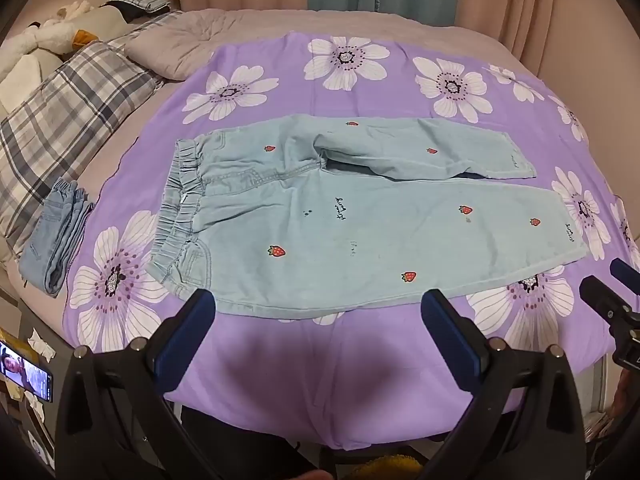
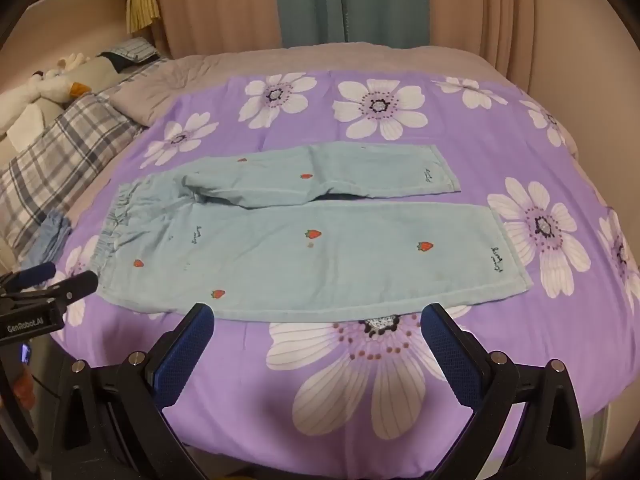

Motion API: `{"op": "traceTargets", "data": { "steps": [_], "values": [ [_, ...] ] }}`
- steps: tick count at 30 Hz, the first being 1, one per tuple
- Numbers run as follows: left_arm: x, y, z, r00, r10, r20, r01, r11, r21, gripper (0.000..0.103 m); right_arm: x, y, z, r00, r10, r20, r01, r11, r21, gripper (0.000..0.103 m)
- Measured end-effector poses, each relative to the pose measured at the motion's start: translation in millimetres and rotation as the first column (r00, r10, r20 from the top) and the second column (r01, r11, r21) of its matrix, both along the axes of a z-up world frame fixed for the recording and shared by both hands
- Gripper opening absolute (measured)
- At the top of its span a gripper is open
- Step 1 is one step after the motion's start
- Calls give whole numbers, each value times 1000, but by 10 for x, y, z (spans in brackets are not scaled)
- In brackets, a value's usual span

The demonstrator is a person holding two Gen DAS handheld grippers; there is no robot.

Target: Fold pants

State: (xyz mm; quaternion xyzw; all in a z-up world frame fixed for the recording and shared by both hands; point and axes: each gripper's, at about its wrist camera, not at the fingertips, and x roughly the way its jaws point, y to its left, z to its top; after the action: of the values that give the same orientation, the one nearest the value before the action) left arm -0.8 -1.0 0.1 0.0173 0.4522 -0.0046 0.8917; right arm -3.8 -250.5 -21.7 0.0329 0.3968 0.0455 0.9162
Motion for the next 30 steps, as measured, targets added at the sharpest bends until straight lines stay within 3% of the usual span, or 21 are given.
{"op": "traceTargets", "data": {
  "steps": [30],
  "values": [
    [-28,-108,108,999,-39,29,39,999,-8,103,-56,-46,57,1000,-10,14,10,1000,3,102]
  ]
}}
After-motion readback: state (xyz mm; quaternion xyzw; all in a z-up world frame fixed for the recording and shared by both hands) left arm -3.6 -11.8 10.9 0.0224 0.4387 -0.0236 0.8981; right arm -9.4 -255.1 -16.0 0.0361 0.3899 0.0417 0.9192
